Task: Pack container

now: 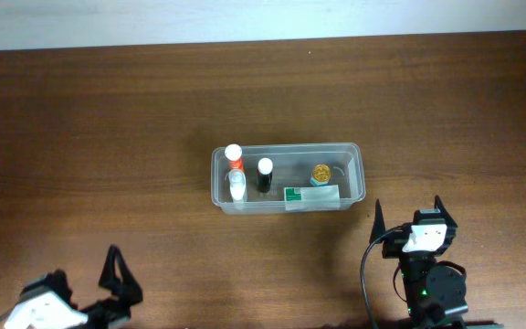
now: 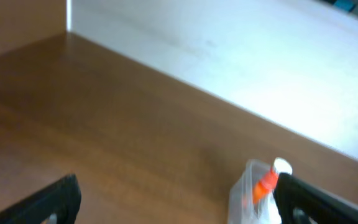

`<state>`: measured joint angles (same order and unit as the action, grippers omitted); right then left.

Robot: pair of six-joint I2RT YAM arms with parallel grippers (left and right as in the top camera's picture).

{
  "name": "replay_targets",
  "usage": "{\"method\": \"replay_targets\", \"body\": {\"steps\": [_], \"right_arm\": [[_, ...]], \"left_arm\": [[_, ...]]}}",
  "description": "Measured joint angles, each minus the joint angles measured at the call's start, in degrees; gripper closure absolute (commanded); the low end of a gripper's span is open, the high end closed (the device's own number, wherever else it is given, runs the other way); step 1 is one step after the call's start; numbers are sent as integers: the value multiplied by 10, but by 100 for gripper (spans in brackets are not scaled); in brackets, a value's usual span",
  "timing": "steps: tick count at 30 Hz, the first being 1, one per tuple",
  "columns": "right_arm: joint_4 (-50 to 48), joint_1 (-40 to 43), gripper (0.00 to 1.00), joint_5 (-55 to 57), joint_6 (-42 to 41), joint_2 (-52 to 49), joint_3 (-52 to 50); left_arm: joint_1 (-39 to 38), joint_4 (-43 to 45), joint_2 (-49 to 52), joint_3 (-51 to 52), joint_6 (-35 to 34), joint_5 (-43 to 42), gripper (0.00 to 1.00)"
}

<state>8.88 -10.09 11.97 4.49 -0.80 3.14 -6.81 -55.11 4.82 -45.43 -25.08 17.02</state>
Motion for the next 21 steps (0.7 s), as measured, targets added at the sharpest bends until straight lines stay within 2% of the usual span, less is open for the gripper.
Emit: {"method": "replay_targets", "body": {"steps": [8, 15, 18, 21], "right_arm": [[0, 0, 2, 0, 0, 0, 0], [0, 0, 2, 0, 0, 0, 0], [0, 0, 2, 0, 0, 0, 0], [0, 0, 2, 0, 0, 0, 0]], "left_arm": [[0, 224, -10, 134, 37, -10, 0], [17, 435, -16, 237, 144, -75, 0], [25, 475, -29, 277, 192, -115, 0], [28, 480, -38, 303, 210, -131, 0]]}}
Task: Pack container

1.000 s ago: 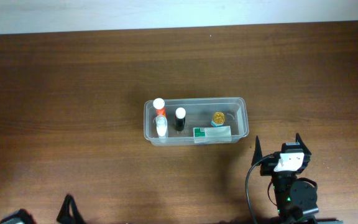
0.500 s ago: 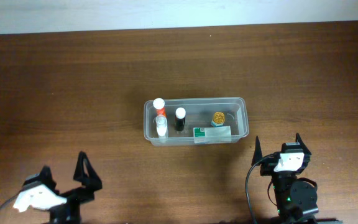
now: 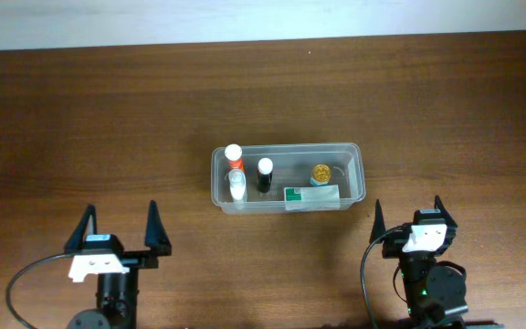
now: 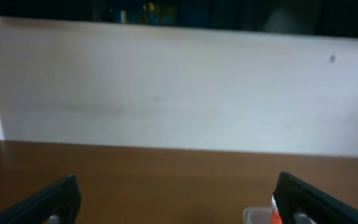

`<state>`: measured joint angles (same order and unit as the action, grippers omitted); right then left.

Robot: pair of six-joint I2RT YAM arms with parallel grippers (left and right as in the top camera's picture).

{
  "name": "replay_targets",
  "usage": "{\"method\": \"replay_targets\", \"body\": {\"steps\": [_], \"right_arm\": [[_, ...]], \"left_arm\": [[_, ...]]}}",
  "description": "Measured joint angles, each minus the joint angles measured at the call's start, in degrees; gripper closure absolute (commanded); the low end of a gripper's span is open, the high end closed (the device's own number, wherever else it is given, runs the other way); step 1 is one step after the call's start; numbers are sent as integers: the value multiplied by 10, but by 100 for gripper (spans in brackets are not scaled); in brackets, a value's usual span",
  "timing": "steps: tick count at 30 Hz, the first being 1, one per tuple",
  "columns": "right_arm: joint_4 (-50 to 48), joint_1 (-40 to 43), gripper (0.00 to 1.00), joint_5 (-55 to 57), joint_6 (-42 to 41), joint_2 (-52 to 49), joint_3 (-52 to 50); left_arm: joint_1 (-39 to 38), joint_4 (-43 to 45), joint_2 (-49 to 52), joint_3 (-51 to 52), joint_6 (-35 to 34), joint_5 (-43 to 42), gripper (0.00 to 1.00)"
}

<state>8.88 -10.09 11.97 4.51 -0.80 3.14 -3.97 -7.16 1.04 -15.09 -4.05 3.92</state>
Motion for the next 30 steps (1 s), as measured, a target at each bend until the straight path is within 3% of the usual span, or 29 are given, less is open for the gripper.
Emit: {"method": "replay_targets", "body": {"steps": [30], "right_arm": [[0, 0, 2, 0, 0, 0, 0]], "left_arm": [[4, 6, -1, 131, 32, 28, 0]]}}
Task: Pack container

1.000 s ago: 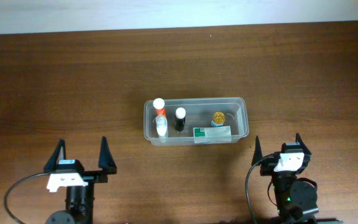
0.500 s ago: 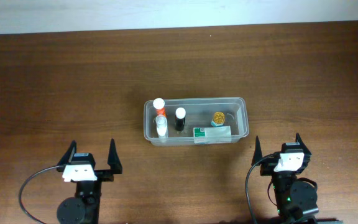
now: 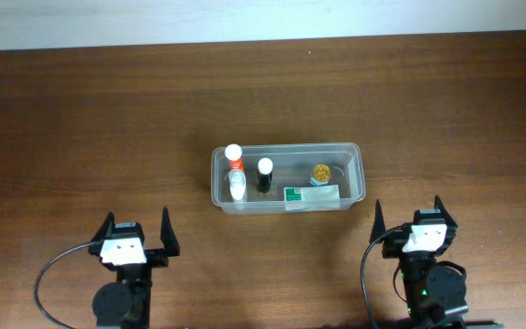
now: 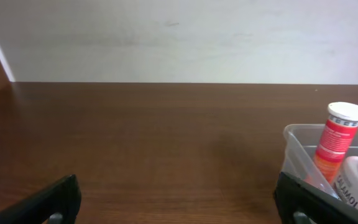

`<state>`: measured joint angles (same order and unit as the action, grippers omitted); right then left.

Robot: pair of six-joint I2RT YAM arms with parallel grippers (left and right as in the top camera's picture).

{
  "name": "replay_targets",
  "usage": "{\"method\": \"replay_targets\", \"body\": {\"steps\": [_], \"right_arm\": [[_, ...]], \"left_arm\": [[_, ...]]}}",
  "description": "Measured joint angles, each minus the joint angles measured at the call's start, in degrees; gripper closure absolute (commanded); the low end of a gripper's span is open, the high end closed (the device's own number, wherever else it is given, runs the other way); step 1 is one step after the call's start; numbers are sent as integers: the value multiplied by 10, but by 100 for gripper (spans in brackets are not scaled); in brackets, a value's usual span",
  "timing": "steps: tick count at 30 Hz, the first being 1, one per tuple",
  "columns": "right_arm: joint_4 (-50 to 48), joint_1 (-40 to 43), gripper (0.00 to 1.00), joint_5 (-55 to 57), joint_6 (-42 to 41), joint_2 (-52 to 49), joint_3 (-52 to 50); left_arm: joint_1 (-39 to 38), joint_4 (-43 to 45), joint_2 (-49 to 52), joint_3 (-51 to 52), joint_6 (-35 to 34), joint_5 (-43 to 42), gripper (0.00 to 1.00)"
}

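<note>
A clear plastic container [image 3: 354, 160] sits mid-table. It holds an orange tube with a white cap [image 3: 235, 155], a white bottle [image 3: 237, 187], a black bottle with a white cap [image 3: 264, 174], a gold-lidded jar [image 3: 321, 173] and a green-and-white box [image 3: 311, 195]. My left gripper [image 3: 136, 228] stands open near the front edge, left of the container and apart from it. In the left wrist view [image 4: 179, 202] its fingers frame bare wood, with the container [image 4: 297, 152] and orange tube [image 4: 334, 137] at the right. My right gripper [image 3: 408, 215] stands open just front-right of the container.
A dark wooden table [image 3: 89, 119] stretches out on all sides of the container. A white wall [image 4: 179, 37] runs along its far edge. Black cables loop beside both arm bases near the front edge.
My left gripper has shifted slightly right and toward the front edge and now points lower, so its camera shows the table and container. The right arm and the container's contents are unchanged.
First my left arm lay at the bottom-left corner, angled, its gripper open. Then it stood upright at the front left, facing the wall. Now it sits a little further right, still open. The right gripper and the packed container stayed put throughout.
</note>
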<state>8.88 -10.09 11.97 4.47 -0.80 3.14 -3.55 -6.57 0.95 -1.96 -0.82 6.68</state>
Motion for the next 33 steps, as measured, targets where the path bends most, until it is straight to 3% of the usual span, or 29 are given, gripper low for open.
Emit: {"method": "replay_targets", "body": {"steps": [33], "right_arm": [[0, 0, 2, 0, 0, 0, 0]], "left_arm": [[0, 0, 0, 0, 11, 4, 0]]}}
